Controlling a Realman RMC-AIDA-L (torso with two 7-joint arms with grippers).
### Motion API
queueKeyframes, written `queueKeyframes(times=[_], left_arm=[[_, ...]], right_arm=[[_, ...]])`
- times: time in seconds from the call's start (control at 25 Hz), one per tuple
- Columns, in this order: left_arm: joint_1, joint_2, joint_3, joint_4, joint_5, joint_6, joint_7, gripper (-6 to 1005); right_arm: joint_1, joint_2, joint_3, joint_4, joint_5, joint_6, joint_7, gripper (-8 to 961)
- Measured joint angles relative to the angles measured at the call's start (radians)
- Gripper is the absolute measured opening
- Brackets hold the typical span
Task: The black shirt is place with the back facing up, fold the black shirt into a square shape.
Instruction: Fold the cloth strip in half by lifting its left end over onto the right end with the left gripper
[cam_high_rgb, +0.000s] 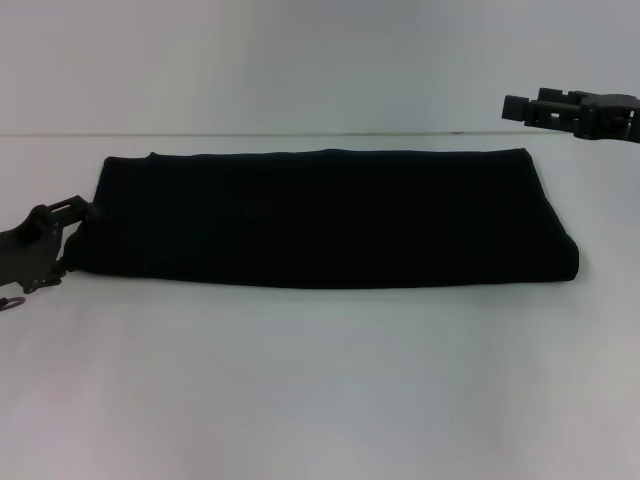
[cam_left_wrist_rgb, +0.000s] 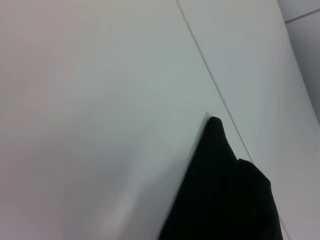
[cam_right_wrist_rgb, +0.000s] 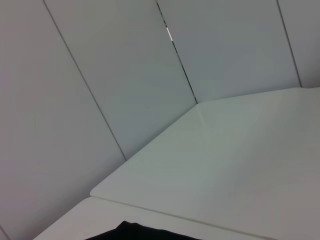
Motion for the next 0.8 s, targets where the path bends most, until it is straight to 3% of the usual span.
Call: queueKeyframes(times=[0.8], left_arm=[[-0.002, 0.0, 0.031, -0.011, 0.009, -0.001, 0.138, 806]], right_arm=[[0.001, 0.0, -0.005, 0.0, 0.0, 0.0, 0.0, 897]])
